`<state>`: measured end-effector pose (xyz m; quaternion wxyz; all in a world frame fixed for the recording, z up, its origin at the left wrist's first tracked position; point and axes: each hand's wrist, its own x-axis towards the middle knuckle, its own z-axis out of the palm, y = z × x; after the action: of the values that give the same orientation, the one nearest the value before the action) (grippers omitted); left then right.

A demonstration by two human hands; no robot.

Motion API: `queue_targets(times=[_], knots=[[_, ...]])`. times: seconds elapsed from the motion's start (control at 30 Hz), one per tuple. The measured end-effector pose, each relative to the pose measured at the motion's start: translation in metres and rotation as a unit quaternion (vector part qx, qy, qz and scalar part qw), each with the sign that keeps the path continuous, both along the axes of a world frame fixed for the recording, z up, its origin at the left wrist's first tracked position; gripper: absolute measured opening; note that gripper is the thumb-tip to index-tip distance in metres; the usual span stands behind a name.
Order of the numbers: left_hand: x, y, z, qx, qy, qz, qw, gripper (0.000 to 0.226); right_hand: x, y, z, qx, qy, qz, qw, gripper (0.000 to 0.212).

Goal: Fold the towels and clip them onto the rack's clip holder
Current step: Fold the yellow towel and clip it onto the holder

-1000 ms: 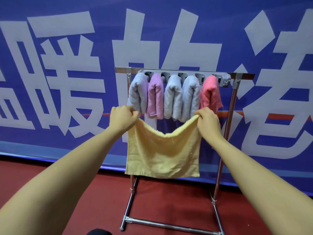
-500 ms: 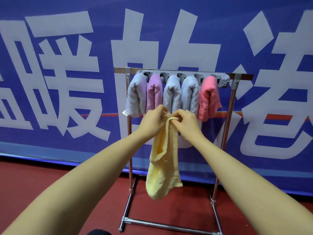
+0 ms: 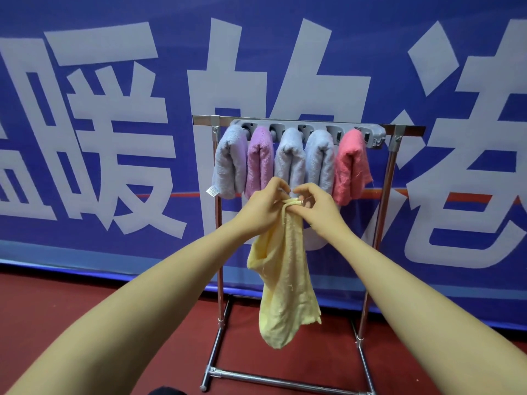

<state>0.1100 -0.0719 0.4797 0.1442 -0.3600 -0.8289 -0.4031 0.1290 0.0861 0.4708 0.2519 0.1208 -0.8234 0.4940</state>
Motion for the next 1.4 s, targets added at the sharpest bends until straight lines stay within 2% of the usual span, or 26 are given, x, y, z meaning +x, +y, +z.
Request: queue_targets(times=[0.1, 0.17, 0.27, 0.37, 0.43, 0.5, 0.57, 0.63, 0.7, 0.93, 1.0, 1.1, 1.17, 1.3, 1.4], knots=[[-0.001, -0.002, -0.001, -0.015, 0.007, 0.004, 1.000, 0.013, -0.002, 0.002, -0.003, 0.060, 0.027, -0.022, 0.998, 0.011], [0.000, -0.003, -0.005, -0.028, 0.026, 0.026, 0.999, 0.011, -0.005, 0.001, -0.004, 0.077, 0.044, -0.049, 0.995, 0.018], [-0.002, -0.008, -0.015, -0.131, 0.102, 0.085, 0.983, 0.012, -0.007, -0.002, 0.001, 0.068, 0.076, -0.059, 0.993, 0.017], [-0.004, -0.018, -0.029, -0.203, 0.155, 0.112, 0.960, 0.037, -0.009, 0.000, 0.011, 0.049, 0.101, -0.089, 0.990, 0.012], [-0.005, -0.022, -0.036, -0.231, 0.145, 0.126, 0.954, 0.063, -0.012, 0.002, 0.016, 0.049, 0.110, -0.115, 0.986, 0.009], [-0.008, -0.028, -0.040, -0.263, 0.136, 0.147, 0.944, 0.076, -0.014, 0.006, 0.020, 0.036, 0.113, -0.142, 0.983, 0.008], [-0.013, -0.036, -0.039, -0.300, 0.148, 0.166, 0.928, 0.076, -0.014, 0.012, 0.021, 0.019, 0.116, -0.172, 0.978, 0.007], [-0.019, -0.044, -0.038, -0.329, 0.168, 0.184, 0.911, 0.064, -0.015, 0.018, 0.019, 0.020, 0.104, -0.195, 0.975, 0.007], [-0.021, -0.048, -0.033, -0.317, 0.183, 0.208, 0.907, 0.053, -0.015, 0.024, 0.015, 0.035, 0.086, -0.203, 0.975, 0.008], [-0.027, -0.053, -0.012, -0.265, 0.173, 0.268, 0.910, 0.038, -0.013, 0.032, -0.003, 0.083, 0.016, -0.202, 0.976, 0.014], [-0.026, -0.050, -0.010, -0.209, 0.154, 0.267, 0.928, 0.030, -0.014, 0.028, -0.005, 0.058, 0.009, -0.184, 0.981, 0.014], [-0.021, -0.052, -0.009, -0.078, 0.106, 0.232, 0.964, 0.014, -0.012, 0.019, -0.002, 0.017, 0.000, -0.133, 0.991, 0.010], [-0.017, -0.054, -0.009, -0.028, 0.086, 0.224, 0.970, 0.012, -0.010, 0.014, 0.000, 0.022, 0.004, -0.115, 0.993, 0.013], [-0.017, -0.052, -0.008, -0.017, 0.084, 0.225, 0.971, 0.023, -0.008, 0.003, -0.002, 0.075, 0.031, -0.099, 0.992, 0.034], [-0.019, -0.049, -0.008, -0.039, 0.100, 0.246, 0.963, 0.013, -0.014, -0.004, -0.008, 0.126, 0.057, -0.136, 0.981, 0.033]])
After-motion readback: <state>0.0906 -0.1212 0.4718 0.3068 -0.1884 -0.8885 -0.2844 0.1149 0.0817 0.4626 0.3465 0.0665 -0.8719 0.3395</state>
